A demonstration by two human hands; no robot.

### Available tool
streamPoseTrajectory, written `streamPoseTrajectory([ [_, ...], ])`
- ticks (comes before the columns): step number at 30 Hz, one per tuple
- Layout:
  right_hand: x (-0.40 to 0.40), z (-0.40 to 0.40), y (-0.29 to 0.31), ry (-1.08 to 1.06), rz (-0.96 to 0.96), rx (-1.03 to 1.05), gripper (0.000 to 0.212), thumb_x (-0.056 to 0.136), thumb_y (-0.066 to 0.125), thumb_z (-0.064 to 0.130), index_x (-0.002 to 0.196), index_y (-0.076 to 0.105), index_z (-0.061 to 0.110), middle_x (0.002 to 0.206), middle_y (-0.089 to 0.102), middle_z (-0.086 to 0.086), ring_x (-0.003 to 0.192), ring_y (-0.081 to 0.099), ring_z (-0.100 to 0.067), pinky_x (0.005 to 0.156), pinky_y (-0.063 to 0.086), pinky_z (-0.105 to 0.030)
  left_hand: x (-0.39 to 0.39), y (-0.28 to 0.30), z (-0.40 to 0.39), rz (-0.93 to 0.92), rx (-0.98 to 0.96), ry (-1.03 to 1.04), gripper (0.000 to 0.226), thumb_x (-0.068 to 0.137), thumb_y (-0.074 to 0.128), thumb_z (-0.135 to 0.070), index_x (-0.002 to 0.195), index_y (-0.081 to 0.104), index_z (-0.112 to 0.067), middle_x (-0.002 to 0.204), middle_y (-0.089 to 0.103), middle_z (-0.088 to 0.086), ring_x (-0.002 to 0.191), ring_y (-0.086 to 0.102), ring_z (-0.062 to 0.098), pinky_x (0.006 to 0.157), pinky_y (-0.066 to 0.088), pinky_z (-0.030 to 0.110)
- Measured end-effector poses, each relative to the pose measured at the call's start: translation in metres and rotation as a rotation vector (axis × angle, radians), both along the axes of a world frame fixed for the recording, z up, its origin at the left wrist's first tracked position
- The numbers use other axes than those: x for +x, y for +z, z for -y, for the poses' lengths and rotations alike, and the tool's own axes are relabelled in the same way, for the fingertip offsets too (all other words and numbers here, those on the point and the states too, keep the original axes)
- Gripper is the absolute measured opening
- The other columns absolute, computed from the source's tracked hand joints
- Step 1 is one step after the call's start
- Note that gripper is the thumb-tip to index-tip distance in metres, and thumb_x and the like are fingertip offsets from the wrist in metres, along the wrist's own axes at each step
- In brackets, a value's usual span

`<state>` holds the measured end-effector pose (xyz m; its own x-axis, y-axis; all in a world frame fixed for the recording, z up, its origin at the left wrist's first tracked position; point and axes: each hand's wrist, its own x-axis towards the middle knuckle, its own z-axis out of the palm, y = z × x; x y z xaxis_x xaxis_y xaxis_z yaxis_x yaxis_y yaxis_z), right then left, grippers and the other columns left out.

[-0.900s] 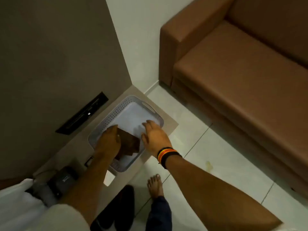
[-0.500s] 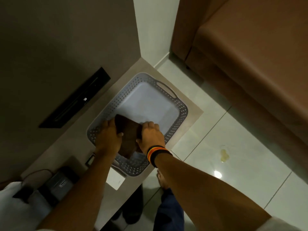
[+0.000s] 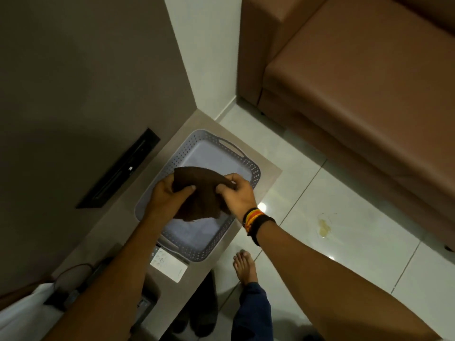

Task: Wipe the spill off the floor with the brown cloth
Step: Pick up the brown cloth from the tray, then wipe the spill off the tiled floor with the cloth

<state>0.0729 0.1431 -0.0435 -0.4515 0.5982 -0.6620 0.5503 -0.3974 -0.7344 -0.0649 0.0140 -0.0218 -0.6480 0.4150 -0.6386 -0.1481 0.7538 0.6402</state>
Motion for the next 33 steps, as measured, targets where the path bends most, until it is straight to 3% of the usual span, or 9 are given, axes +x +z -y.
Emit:
streamPoseTrajectory([
  [5,0.051,-0.057,0.032,-0.218,-0.018,0.033,0.01,0.087,0.064,0.014,0.089,0.073,0.02,0.094,0.075,-0.009,0.098,0.07,-0.035,0.095,0.059,-0.054,0.044,0.034,-0.061,-0.069,0.14,-0.176,0.042,0.096,0.069,-0.033,0.131,0.067,-0.01,0.127,0.073,0.013,0.115,0.07,0.029,0.099,0.06,0.047],
  [8,0.092,-0.085,0.041,-0.269,0.045,0.095,0.016,0.088,0.062,0.019,0.099,0.074,0.019,0.101,0.076,-0.008,0.1,0.07,-0.03,0.097,0.058,-0.051,0.091,0.038,-0.097,-0.035,0.173,-0.175,0.047,0.098,0.066,-0.036,0.139,0.062,-0.011,0.135,0.069,0.012,0.123,0.067,0.029,0.094,0.056,0.028],
  [11,0.145,-0.105,0.038,-0.322,0.074,0.108,0.018,0.088,0.066,0.023,0.106,0.071,0.02,0.104,0.076,-0.006,0.101,0.07,-0.026,0.098,0.058,-0.05,0.143,0.032,-0.127,0.019,0.177,-0.17,0.049,0.1,0.062,-0.038,0.142,0.058,-0.014,0.138,0.067,0.011,0.124,0.066,0.028,0.085,0.052,0.02],
  [14,0.207,-0.116,0.023,-0.346,0.104,0.071,0.038,0.082,0.081,0.029,0.116,0.067,0.018,0.113,0.075,-0.005,0.105,0.071,-0.026,0.098,0.059,-0.046,0.199,0.01,-0.147,0.07,0.13,-0.213,0.049,0.102,0.058,-0.037,0.144,0.054,-0.013,0.14,0.064,0.015,0.125,0.065,0.034,0.098,0.06,0.039],
  [16,0.256,-0.116,0.002,-0.324,0.159,0.057,0.05,0.078,0.086,0.023,0.123,0.063,0.016,0.117,0.073,-0.006,0.107,0.07,-0.026,0.096,0.059,-0.043,0.243,-0.014,-0.155,0.119,0.056,-0.278,0.049,0.103,0.056,-0.034,0.146,0.05,-0.011,0.142,0.061,0.016,0.128,0.063,0.037,0.106,0.056,0.051],
  [20,0.346,-0.11,-0.066,-0.327,0.28,0.036,0.044,0.08,0.076,0.008,0.12,0.06,0.022,0.097,0.067,0.004,0.1,0.068,-0.03,0.077,0.059,-0.032,0.328,-0.08,-0.164,0.211,-0.048,-0.364,0.044,0.104,0.055,-0.026,0.144,0.051,-0.009,0.14,0.063,0.017,0.129,0.062,0.036,0.109,0.053,0.052],
  [24,0.419,-0.108,-0.144,-0.287,0.424,0.022,0.048,0.08,0.066,0.01,0.125,0.06,0.024,0.099,0.064,0.0,0.098,0.068,-0.033,0.089,0.061,-0.046,0.408,-0.158,-0.165,0.287,-0.138,-0.384,0.042,0.103,0.057,-0.018,0.143,0.053,-0.008,0.138,0.064,0.017,0.129,0.062,0.036,0.109,0.053,0.048],
  [30,0.476,-0.115,-0.256,-0.277,0.505,0.01,0.049,0.084,0.065,0.011,0.131,0.056,0.024,0.102,0.067,-0.003,0.099,0.07,-0.036,0.09,0.061,-0.051,0.464,-0.274,-0.173,0.335,-0.228,-0.478,0.043,0.099,0.061,-0.015,0.14,0.052,-0.008,0.133,0.065,0.018,0.123,0.064,0.036,0.103,0.056,0.043],
  [33,0.489,-0.128,-0.318,-0.241,0.528,0.039,0.049,0.085,0.066,0.01,0.132,0.056,0.023,0.114,0.071,-0.012,0.104,0.069,-0.038,0.093,0.06,-0.05,0.47,-0.34,-0.184,0.361,-0.274,-0.522,0.052,0.098,0.062,-0.014,0.147,0.048,-0.007,0.141,0.061,0.02,0.129,0.061,0.038,0.109,0.053,0.049],
])
